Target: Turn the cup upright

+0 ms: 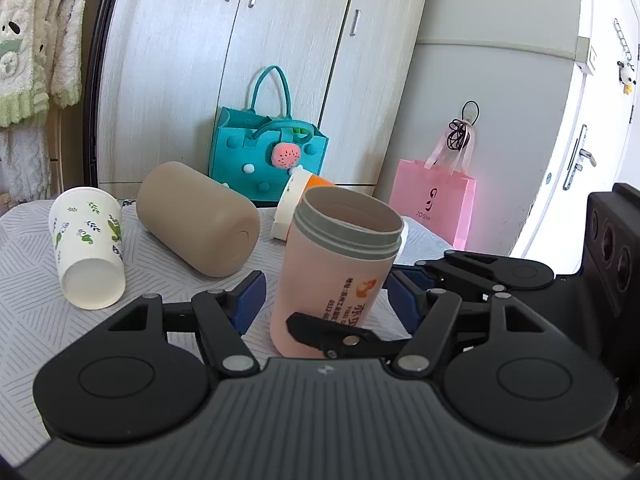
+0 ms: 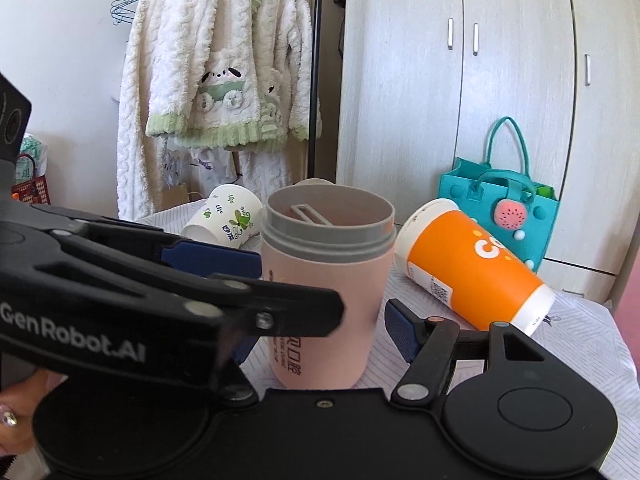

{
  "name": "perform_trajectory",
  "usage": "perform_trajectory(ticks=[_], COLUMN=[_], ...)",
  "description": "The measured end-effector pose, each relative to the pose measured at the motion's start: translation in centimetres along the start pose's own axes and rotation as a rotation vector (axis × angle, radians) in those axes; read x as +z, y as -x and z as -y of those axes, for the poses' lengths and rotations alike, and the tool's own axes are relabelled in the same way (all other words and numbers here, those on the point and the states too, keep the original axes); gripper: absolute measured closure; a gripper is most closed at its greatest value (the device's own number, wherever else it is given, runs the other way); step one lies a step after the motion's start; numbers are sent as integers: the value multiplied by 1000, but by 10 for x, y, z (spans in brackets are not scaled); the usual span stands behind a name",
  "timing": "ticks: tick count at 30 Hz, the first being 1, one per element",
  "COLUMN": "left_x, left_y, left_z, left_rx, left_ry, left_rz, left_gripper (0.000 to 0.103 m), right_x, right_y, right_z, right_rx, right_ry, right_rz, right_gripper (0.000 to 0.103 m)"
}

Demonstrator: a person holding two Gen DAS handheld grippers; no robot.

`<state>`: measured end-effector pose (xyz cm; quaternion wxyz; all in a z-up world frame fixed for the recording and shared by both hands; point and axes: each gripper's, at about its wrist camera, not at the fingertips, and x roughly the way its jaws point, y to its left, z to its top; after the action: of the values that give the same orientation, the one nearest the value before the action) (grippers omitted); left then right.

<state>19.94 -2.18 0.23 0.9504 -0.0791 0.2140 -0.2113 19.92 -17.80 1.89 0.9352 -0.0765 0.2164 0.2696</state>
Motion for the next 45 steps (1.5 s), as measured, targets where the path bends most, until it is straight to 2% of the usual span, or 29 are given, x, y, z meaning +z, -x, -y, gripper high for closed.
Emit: perform_trajectory(ticks=[4, 10, 13, 19, 31, 39, 45], left_x=[-2, -3, -4, -2, -3, -17, -21], left_y=[13, 38, 54, 84, 145, 170, 180], left_z=[-1, -2, -1, 7, 20, 27, 31], left_rx=[4, 57, 64, 138, 173, 213, 244], left_ry=[28, 32, 40, -15, -15, -30, -44], left_rz=[10, 19, 32, 22, 63, 48, 40], left_gripper=[29, 28, 24, 23, 19, 15, 11], right_x=[0, -4, -5, -4, -3, -15, -18], right_y=[10, 35, 47, 77, 135, 155, 165], right_z=[-4, -14, -19, -34, -59, -67, -71], right_rx=[-30, -73, -96, -133, -168, -233, -285], right_ry=[8, 13, 0, 5, -9, -52, -68], right_rz=[6, 45, 57, 98, 160, 164, 190], right_gripper=[29, 22, 21, 20, 18, 12, 1])
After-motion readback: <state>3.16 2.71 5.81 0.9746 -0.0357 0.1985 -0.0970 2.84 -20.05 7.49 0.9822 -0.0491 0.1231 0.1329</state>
